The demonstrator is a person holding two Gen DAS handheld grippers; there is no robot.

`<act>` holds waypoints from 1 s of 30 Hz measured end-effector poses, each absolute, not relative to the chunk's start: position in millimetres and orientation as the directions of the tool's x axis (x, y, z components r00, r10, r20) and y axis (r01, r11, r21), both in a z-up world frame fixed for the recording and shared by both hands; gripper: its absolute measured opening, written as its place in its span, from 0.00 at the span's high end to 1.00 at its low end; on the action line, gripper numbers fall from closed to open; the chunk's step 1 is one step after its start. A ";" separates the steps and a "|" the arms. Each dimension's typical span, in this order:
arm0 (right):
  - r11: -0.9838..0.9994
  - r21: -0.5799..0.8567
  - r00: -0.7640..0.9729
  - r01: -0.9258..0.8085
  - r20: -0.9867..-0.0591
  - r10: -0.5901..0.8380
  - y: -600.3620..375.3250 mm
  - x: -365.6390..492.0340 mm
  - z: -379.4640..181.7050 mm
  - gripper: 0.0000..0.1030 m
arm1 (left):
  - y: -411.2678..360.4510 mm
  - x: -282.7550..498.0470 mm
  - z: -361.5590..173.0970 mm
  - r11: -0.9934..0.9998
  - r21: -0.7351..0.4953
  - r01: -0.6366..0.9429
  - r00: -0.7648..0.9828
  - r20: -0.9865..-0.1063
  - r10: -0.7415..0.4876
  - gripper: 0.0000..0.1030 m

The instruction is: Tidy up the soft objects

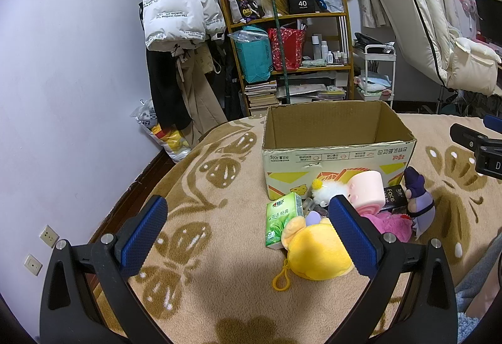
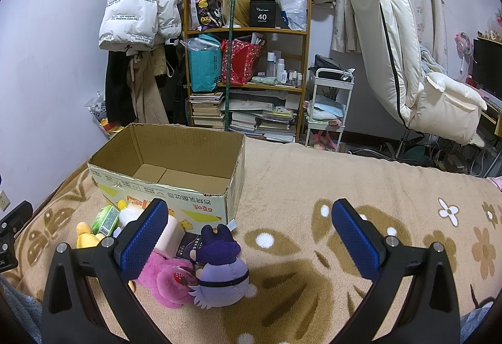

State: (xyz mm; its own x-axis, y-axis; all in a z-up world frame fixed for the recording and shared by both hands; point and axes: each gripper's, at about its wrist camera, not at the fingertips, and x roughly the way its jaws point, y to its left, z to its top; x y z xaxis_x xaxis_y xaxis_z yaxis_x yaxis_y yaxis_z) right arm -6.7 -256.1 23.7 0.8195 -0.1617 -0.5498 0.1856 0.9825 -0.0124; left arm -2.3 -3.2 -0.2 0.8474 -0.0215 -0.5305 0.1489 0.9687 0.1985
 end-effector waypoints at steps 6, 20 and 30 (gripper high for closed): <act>0.983 -0.012 0.820 0.186 -0.550 -0.162 -256.2 -6.8 23.7 0.00 | -3.3 -2.4 -0.2 0.968 0.199 0.149 0.847 -0.531 -0.022 0.01; 0.982 -0.009 0.804 0.187 -0.573 -0.158 -258.4 -0.5 20.9 0.00 | -10.4 -0.4 -0.8 0.968 0.183 0.173 0.832 -0.552 -0.044 0.01; 0.987 0.062 0.761 0.151 -0.645 -0.076 -264.8 15.7 5.3 0.00 | -17.7 18.9 -16.0 0.975 0.108 0.193 0.766 -0.637 -0.081 0.01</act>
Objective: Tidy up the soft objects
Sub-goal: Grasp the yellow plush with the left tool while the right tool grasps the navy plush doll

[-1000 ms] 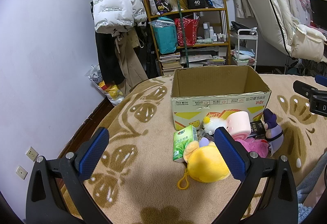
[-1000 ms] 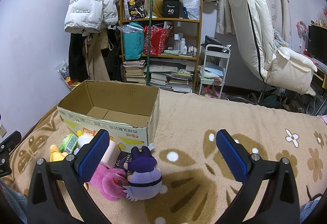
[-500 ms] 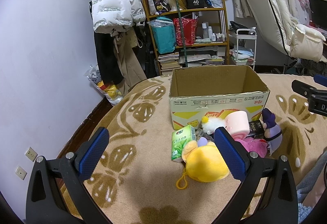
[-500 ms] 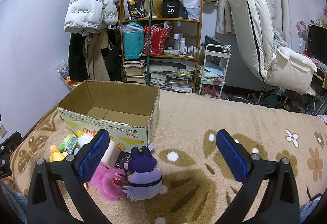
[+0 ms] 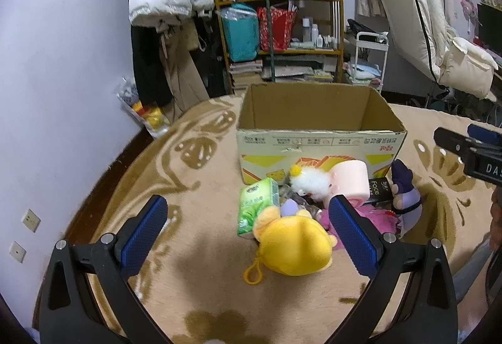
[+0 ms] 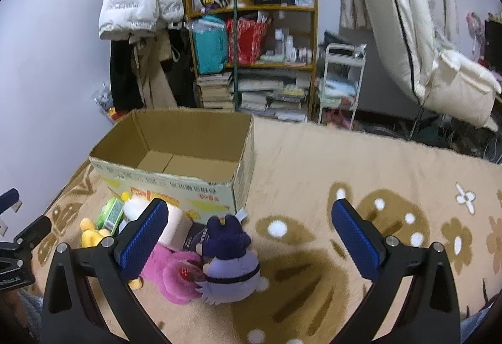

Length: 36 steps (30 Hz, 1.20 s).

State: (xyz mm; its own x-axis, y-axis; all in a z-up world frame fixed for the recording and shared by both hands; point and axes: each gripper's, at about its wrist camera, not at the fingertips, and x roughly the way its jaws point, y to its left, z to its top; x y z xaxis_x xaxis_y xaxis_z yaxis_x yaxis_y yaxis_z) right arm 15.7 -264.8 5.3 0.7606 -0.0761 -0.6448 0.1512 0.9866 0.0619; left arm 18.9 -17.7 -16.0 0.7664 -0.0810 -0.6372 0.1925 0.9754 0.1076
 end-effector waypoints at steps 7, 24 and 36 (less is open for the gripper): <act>0.984 0.110 0.705 0.137 -0.709 -0.019 -267.7 32.8 -11.5 0.00 | -32.4 33.5 -35.1 0.973 0.110 0.203 0.729 -0.680 -0.076 0.01; 0.976 0.180 0.542 0.122 -0.836 0.086 -274.3 67.7 -62.4 0.00 | -56.6 60.3 -85.5 0.961 0.125 0.245 0.615 -0.787 -0.054 0.01; 0.979 0.184 0.421 0.093 -0.898 0.129 -265.9 87.9 -101.0 0.07 | -67.7 71.3 -107.9 0.945 0.153 0.290 0.547 -0.837 -0.032 0.01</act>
State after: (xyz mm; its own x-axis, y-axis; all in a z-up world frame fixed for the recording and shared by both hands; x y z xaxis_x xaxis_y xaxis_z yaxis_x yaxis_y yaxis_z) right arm 87.9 -265.9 -101.0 0.4209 0.1286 -0.8980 0.0930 0.9786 0.1837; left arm 71.3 -67.7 -107.9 0.5470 -0.0323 -0.8365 0.2900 0.9447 0.1532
